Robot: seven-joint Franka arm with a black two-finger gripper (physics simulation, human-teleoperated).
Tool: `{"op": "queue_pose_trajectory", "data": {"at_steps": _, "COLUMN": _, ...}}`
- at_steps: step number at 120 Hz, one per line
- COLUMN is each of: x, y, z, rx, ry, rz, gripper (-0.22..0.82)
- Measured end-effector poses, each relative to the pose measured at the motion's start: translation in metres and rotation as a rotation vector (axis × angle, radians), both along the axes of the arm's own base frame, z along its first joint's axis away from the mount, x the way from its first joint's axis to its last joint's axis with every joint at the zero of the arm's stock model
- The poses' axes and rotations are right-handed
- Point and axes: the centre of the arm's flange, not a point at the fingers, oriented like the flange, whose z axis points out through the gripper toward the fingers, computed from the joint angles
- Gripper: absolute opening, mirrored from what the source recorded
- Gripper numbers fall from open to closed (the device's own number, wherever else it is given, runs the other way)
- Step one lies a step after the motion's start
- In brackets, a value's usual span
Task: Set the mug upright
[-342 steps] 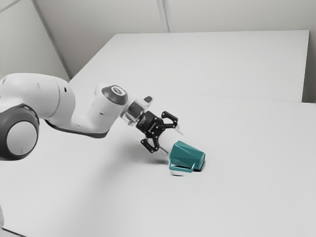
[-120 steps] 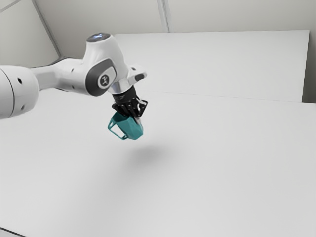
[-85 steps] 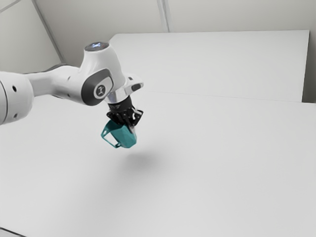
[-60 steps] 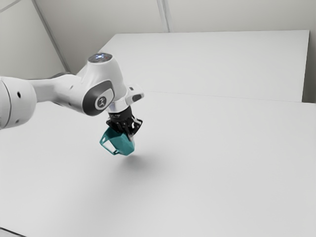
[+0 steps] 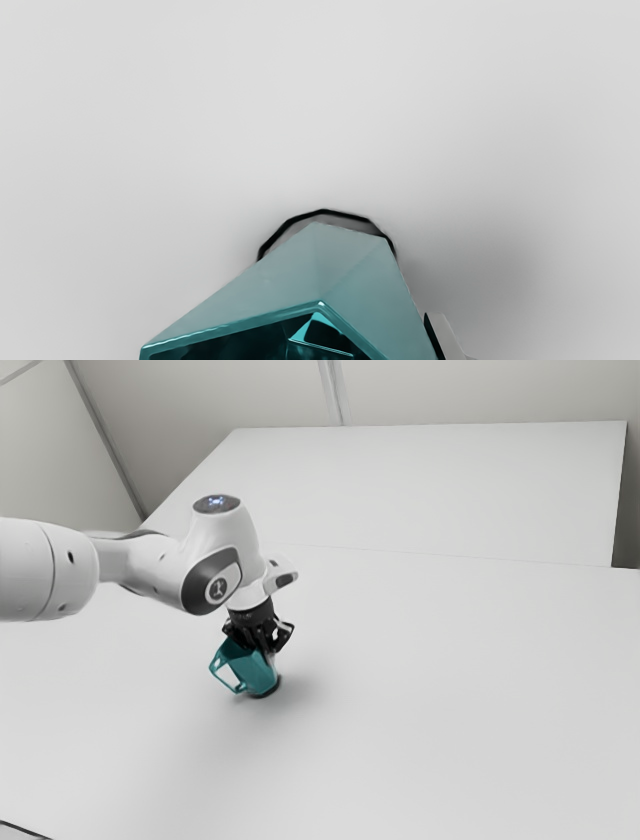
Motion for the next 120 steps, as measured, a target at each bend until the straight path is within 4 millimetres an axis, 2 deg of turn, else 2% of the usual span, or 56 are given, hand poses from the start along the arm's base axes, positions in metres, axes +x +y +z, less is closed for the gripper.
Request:
{"op": "queue_pose_trajectory", "data": {"at_steps": 4, "x": 0.0, "y": 0.0, "z": -0.001, "rx": 0.0, "ry": 0.0, "rz": 0.002, "gripper": -0.18}}
{"op": "queue_pose_trajectory", "data": {"at_steps": 29, "x": -0.001, "y": 0.0, "z": 0.003, "rx": -0.008, "ry": -0.007, "rz": 0.003, "gripper": 0.27}}
{"op": "queue_pose_trajectory", "data": {"at_steps": 47, "x": -0.002, "y": -0.001, "z": 0.021, "rx": -0.011, "ry": -0.04, "rz": -0.001, "gripper": 0.44}}
{"op": "queue_pose_trajectory", "data": {"at_steps": 72, "x": -0.006, "y": -0.001, "z": 0.061, "rx": -0.017, "ry": -0.087, "rz": 0.0, "gripper": 0.54}}
{"op": "queue_pose_trajectory", "data": {"at_steps": 84, "x": -0.007, "y": -0.003, "z": 0.091, "rx": -0.021, "ry": -0.122, "rz": -0.002, "gripper": 0.57}}
{"op": "queue_pose_trajectory", "data": {"at_steps": 106, "x": 0.007, "y": -0.003, "z": 0.153, "rx": -0.016, "ry": -0.142, "rz": -0.008, "gripper": 0.59}}
{"op": "queue_pose_trajectory", "data": {"at_steps": 120, "x": 0.01, "y": -0.002, "z": 0.183, "rx": -0.009, "ry": -0.133, "rz": -0.011, "gripper": 0.6}}
